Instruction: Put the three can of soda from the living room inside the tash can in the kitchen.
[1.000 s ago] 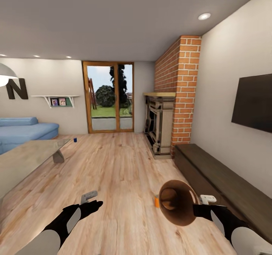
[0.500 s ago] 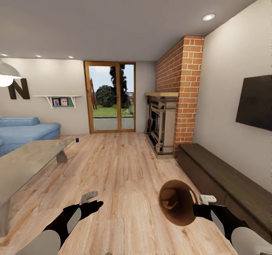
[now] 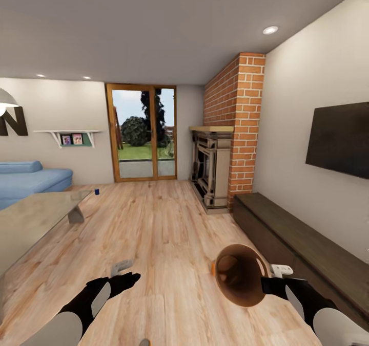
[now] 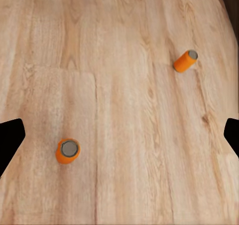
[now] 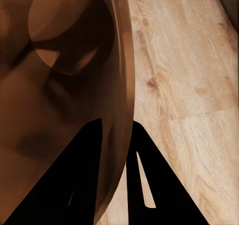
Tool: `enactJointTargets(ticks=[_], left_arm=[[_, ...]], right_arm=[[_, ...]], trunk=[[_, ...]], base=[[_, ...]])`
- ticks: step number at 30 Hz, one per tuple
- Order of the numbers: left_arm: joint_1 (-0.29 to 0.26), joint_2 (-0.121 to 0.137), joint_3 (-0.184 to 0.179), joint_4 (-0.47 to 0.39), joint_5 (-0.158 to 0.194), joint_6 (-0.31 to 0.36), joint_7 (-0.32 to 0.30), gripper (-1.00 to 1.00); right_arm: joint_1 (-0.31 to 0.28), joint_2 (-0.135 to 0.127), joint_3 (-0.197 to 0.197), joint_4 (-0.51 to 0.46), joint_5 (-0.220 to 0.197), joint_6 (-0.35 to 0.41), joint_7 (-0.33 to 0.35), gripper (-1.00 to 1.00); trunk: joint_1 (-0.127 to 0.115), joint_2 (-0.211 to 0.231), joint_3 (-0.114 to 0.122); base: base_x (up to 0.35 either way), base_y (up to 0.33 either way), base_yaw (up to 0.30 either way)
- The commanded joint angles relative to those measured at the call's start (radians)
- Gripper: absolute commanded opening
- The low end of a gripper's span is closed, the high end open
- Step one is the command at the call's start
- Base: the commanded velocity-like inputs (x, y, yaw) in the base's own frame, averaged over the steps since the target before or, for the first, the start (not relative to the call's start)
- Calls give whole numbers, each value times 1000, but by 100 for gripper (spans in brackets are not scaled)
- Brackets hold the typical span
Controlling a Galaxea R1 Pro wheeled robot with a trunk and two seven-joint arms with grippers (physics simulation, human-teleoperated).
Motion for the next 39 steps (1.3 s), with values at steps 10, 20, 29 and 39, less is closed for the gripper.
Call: enactJointTargets(ticks=[10,20,29,39], left_arm=[[0,0,0,0,0,0,-1,100],[0,0,0,0,0,0,0,100],[0,0,0,0,0,0,0,100],[0,0,0,0,0,-1,0,100]], right_arm=[[-1,1,-6,-2,-12,1,5,-100],[-1,2,-6,-2,-12,1,4,-100],[-1,3,-6,-2,-12,1,4,-100],[-1,3,-6,-2,-12,1,4,-100]], trunk=[[0,0,5],[0,0,6],[0,0,8],[0,0,17]], base=[[205,229,-111],[195,257,-9],[80,177,-17],[5,11,-98]])
